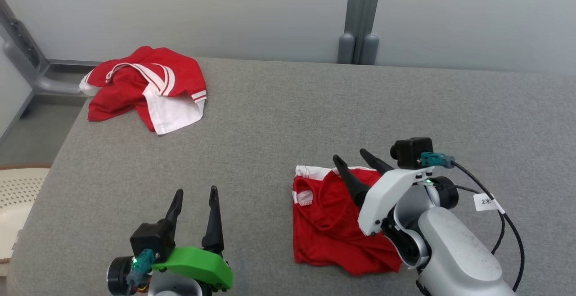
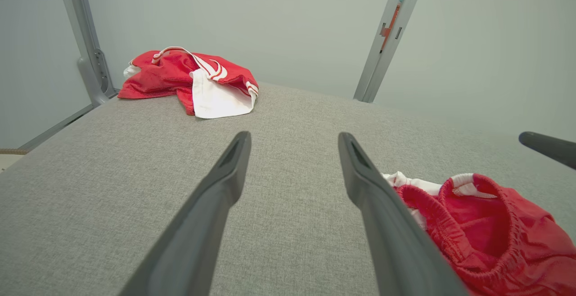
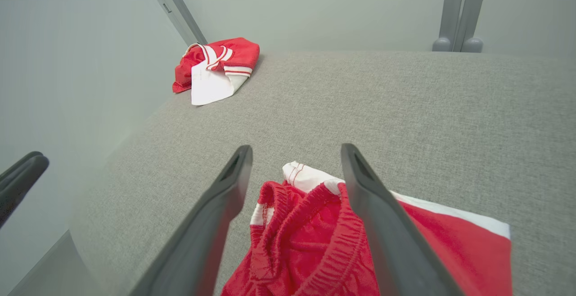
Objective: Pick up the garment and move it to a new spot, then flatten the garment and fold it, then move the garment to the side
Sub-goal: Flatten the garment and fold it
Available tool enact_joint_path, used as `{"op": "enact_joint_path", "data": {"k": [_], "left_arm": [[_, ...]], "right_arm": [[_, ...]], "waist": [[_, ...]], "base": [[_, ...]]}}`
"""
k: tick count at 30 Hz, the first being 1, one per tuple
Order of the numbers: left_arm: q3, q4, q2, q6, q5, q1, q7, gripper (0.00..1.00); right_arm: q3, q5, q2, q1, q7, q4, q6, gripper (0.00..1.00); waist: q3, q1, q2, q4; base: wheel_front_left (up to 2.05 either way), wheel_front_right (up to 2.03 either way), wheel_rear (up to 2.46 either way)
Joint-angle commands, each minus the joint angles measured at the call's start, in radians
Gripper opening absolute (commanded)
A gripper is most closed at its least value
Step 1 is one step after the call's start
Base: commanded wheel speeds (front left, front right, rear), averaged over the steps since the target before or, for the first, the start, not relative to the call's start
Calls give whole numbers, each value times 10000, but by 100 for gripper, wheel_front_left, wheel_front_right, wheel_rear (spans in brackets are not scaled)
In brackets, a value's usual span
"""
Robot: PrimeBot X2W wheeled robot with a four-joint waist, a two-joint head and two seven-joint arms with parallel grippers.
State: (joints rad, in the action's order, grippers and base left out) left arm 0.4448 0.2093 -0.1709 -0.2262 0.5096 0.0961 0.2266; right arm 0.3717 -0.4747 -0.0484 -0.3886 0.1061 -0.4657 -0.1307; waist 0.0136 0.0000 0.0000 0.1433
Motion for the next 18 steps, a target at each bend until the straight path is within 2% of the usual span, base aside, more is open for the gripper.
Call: {"op": "enact_joint_path", "data": {"k": [1, 4, 5, 6, 7, 8, 13, 18], "left_arm": [[-20, -35, -62, -32, 92, 5, -1, 100], [-5, -98, -84, -65, 93, 5, -25, 100], [-2, -123, -97, -74, 98, 7, -33, 100], [-2, -148, -108, -78, 98, 9, -38, 100], [6, -175, -114, -87, 99, 14, -32, 100], [19, -191, -120, -90, 97, 25, -42, 100], [45, -266, -167, -90, 91, 130, -92, 100], [10, -336, -241, -129, 88, 216, -94, 100]], "right_arm": [[-256, 211, -38, 201, -109, 66, 0, 100], [-822, 522, -36, 349, -223, 128, 0, 100], [-1018, 638, -34, 425, -230, 141, 0, 90], [-1151, 760, -34, 467, -275, 161, 0, 64], [-1281, 965, -30, 522, -365, 212, 0, 11], [-1398, 1124, -28, 590, -402, 210, 0, 0], [-1986, 1579, -34, 1027, -488, 171, 0, 0], [-2145, 1725, -31, 1330, -410, 41, 0, 0]], "waist": [[34, 0, 0, -219], [15, 0, 0, -340], [6, 0, 0, -367], [-7, 0, 0, -384], [-27, 0, 0, -392], [-46, 0, 0, -388], [-174, 0, 0, -223], [-417, 0, 0, 42]], "base": [[0, 0, 0], [0, 0, 0], [0, 0, 0], [0, 0, 0], [0, 0, 0], [0, 0, 0], [0, 0, 0], [0, 0, 0]]}}
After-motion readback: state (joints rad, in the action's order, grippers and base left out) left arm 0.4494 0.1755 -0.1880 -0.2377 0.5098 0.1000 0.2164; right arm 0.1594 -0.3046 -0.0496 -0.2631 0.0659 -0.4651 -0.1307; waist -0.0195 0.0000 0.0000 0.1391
